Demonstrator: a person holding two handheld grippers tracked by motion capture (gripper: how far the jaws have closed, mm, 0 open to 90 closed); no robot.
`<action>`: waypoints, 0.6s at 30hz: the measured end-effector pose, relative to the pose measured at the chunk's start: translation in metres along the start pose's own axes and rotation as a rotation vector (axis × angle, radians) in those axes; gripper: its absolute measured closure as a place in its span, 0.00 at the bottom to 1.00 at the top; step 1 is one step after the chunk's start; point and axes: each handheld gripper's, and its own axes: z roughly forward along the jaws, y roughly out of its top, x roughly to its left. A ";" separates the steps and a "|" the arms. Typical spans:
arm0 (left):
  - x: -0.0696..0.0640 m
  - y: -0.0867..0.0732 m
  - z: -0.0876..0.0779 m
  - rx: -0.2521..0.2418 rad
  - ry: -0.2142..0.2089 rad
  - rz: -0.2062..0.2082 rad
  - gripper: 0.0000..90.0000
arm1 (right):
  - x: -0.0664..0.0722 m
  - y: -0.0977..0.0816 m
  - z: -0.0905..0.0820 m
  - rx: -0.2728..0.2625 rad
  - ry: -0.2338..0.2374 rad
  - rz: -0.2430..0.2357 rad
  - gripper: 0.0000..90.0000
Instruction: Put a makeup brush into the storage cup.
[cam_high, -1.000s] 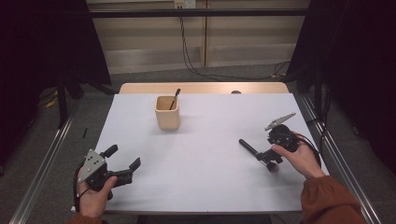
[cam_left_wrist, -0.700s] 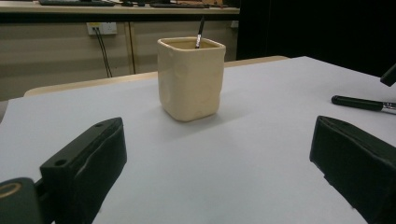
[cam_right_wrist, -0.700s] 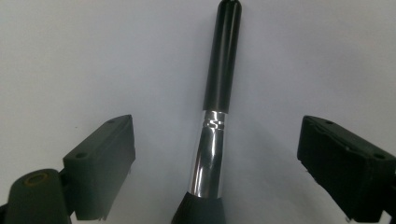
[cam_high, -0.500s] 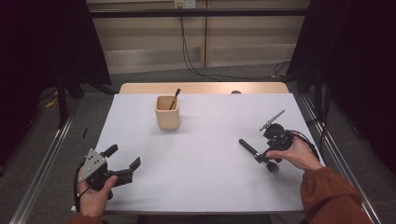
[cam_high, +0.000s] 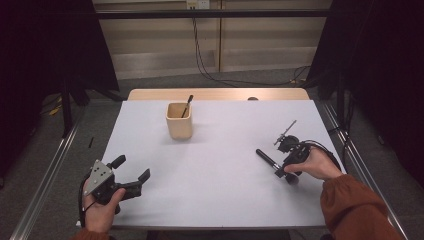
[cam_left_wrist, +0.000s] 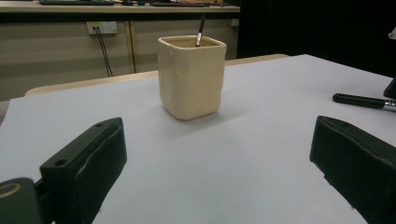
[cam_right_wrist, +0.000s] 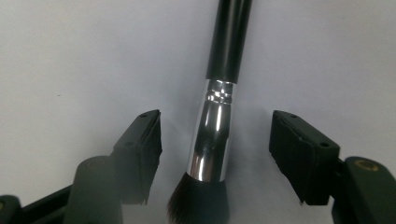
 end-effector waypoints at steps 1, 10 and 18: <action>0.000 0.000 0.000 0.003 0.000 0.002 0.04 | 0.000 0.000 0.000 0.005 0.008 0.003 0.42; 0.001 -0.001 0.000 0.010 0.000 0.001 0.04 | 0.001 0.002 0.008 0.061 0.004 -0.020 0.58; 0.001 0.000 -0.001 0.010 -0.001 0.011 0.04 | 0.006 0.004 0.010 0.079 -0.058 -0.024 0.68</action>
